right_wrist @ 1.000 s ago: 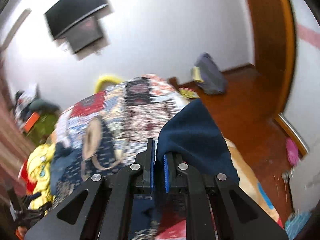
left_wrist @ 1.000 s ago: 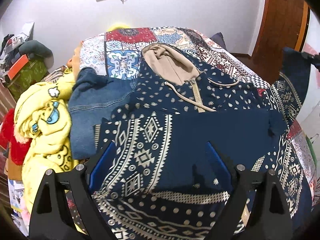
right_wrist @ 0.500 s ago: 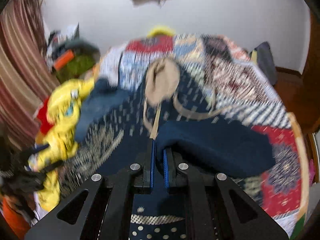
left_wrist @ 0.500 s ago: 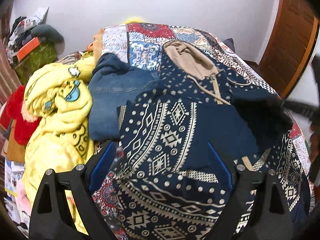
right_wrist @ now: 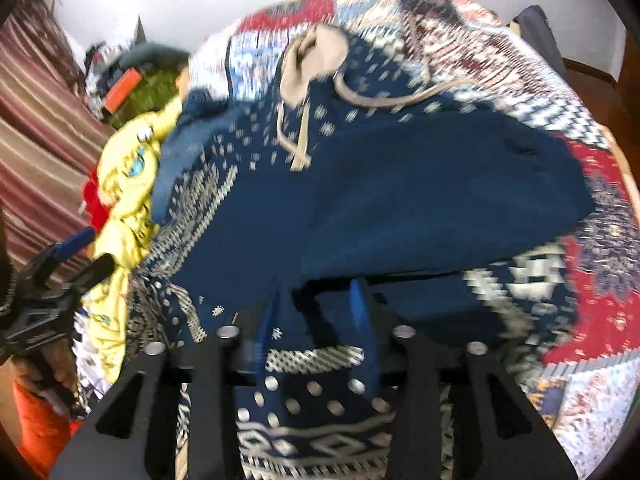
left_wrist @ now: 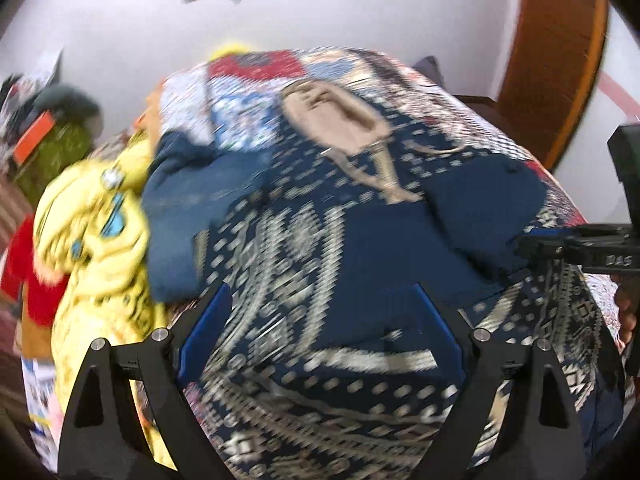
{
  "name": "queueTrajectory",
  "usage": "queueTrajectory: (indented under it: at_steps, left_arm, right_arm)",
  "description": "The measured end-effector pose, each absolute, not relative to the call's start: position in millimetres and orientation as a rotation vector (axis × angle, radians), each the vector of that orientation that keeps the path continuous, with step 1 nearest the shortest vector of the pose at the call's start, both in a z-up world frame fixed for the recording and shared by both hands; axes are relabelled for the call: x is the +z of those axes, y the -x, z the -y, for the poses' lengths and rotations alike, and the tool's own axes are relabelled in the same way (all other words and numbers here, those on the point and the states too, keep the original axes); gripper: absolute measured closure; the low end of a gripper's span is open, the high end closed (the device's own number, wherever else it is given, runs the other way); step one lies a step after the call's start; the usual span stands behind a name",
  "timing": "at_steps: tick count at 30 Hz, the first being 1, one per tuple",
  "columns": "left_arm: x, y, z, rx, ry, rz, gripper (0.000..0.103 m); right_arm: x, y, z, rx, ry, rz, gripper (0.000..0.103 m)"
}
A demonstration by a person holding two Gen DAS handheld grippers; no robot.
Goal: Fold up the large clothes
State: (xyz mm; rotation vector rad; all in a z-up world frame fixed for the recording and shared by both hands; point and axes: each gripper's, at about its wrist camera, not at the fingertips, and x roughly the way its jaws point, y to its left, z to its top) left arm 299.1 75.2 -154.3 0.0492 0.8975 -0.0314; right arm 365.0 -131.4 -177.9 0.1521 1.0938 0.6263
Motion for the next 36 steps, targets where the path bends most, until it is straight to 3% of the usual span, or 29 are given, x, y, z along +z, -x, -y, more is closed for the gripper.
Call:
queueTrajectory:
  at_steps: [9,12,20,26,28,29,31,36]
  left_arm:
    - [-149,-357,48,-0.251,-0.246,-0.874,0.012]
    - [-169,-377,87,-0.298,-0.316,-0.909,0.012]
    - [-216,-414,141,-0.413,-0.376,-1.020,0.013]
    - [-232,-435,154,-0.445,-0.323,-1.035,0.031]
    - [-228,-441,150,-0.438,-0.291,-1.015,0.056]
    - [-226,-444,147,-0.442,-0.267,-1.015,0.061]
    - [-219,-450,137,-0.439,-0.216,-1.009,0.094]
    - [-186,-448,90,-0.357,-0.114,-0.932,0.098]
  right_arm:
    - [-135,-354,210,0.376,-0.058,-0.893,0.059]
    - [-134,-355,234,0.297,-0.036,-0.863,0.048]
    - [-177,-371,260,0.260,-0.091,-0.974,0.044]
    - [-205,-380,254,0.276,-0.106,-1.046,0.044]
    - [-209,-382,251,0.293,-0.106,-1.056,0.044]
    - [-210,-384,248,0.300,-0.102,-1.059,0.044]
    - [-212,-387,244,0.305,-0.098,-1.062,0.044]
    - [-215,-395,228,0.320,-0.062,-1.072,0.044]
